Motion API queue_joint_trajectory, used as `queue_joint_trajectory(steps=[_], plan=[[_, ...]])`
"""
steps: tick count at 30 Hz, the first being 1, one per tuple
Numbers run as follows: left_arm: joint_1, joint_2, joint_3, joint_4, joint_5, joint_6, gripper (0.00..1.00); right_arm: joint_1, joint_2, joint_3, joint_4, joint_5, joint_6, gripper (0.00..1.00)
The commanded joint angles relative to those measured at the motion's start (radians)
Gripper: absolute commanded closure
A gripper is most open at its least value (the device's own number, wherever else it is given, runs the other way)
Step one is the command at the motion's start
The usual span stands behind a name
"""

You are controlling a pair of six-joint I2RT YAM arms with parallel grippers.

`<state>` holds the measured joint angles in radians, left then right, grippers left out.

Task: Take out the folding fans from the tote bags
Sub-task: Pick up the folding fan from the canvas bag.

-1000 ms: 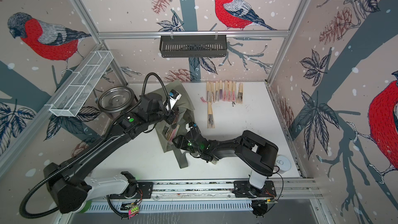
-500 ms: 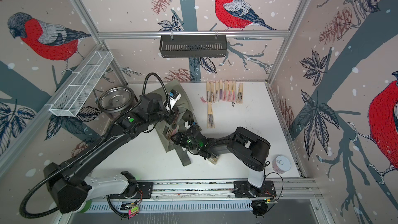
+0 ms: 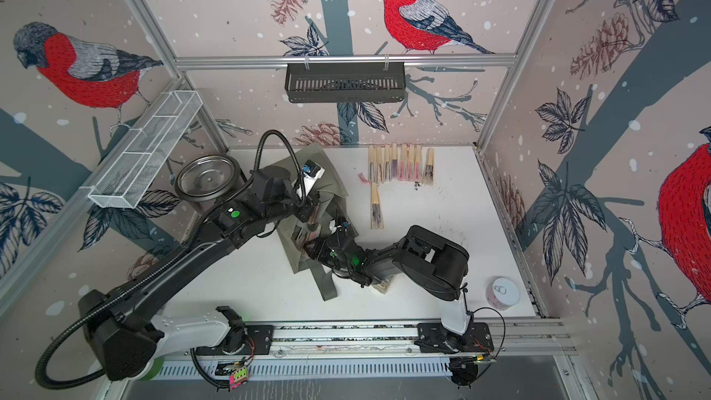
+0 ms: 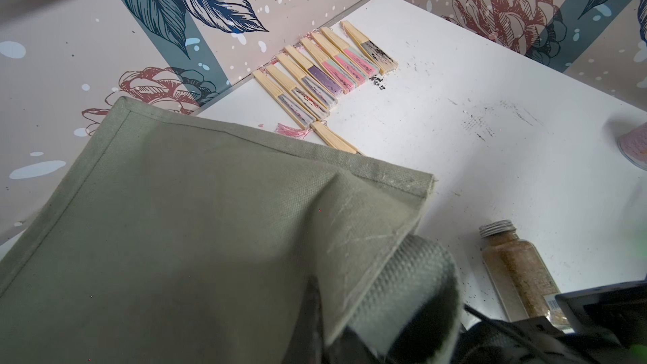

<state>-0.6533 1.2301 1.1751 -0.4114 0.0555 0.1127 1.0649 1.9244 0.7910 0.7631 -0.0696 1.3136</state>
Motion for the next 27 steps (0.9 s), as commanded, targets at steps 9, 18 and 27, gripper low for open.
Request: queue_joint_trajectory(steps=[9, 18, 27], plan=[[-0.004, 0.001, 0.006, 0.029, 0.009, 0.010, 1.00, -0.010, 0.071, 0.077, -0.026, 0.023, 0.013, 0.44], [-0.005, 0.000, 0.005, 0.030, 0.004, 0.010, 1.00, -0.006, 0.068, 0.079, -0.075, 0.018, 0.000, 0.57], [-0.006, 0.002, 0.006, 0.028, 0.007, 0.010, 1.00, -0.007, 0.044, 0.064, -0.098, 0.027, -0.027, 0.69]])
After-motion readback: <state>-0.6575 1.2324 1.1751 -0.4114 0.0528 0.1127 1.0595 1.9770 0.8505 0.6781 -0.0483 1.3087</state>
